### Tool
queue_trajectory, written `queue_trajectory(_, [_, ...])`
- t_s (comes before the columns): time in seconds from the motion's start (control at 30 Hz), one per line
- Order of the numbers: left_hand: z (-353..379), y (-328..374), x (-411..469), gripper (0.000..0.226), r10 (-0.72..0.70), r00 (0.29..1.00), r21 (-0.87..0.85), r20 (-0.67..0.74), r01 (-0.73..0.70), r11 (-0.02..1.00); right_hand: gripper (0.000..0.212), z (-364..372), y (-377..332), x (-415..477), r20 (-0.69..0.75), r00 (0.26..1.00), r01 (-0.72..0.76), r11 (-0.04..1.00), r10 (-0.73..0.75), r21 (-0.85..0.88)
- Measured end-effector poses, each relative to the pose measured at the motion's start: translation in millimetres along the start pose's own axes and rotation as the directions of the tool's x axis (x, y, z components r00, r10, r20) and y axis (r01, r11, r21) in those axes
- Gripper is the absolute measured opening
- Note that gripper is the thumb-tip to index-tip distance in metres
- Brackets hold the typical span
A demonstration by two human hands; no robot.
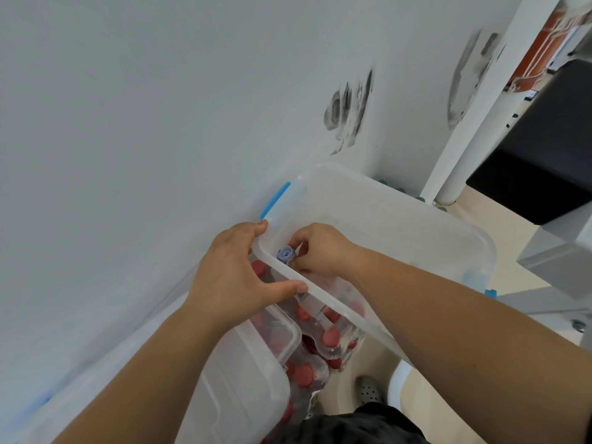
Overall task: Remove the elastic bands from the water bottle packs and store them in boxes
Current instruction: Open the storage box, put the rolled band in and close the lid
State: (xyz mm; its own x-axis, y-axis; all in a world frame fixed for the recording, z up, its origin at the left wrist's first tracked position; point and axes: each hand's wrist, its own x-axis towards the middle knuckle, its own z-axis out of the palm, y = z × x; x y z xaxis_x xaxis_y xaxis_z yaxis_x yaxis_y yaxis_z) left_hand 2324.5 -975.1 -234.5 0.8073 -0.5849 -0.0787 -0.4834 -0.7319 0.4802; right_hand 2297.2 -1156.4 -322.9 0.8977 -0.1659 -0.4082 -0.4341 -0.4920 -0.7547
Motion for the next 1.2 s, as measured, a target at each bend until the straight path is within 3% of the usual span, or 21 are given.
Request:
queue_trajectory(0.37, [0.0, 0.2, -1.5, 0.121, -0.005, 1.000, 0.016, 0.001, 0.005, 1.000, 0.024, 1.1, 2.6, 0.5, 0.042, 0.997, -0.074, 0.992, 0.070, 0.098])
queue_trajectory(0.6, [-0.1, 0.6, -0.4, 0.126, -0.017, 1.000, 0.025, 0.014, 0.016, 1.000, 0.025, -0.9, 2.3, -1.6, 0.085, 0.996, 0.011, 0.998, -0.017, 0.064])
queue_trajectory(0.93, [-1.5, 1.2, -3.2, 0.122, -0.029, 1.000, 0.049, 0.008, 0.029, 0.998, 0.021, -6.1, 1.3, -6.1, 0.150, 0.988, 0.021, 0.997, -0.032, 0.076])
queue_trajectory(1.2, [-2.2, 1.1, -4.3, 0.125, -0.028, 1.000, 0.066, 0.010, 0.027, 0.997, 0.021, -2.7, 4.7, -1.5, -0.077, 0.997, -0.023, 0.997, 0.028, 0.069])
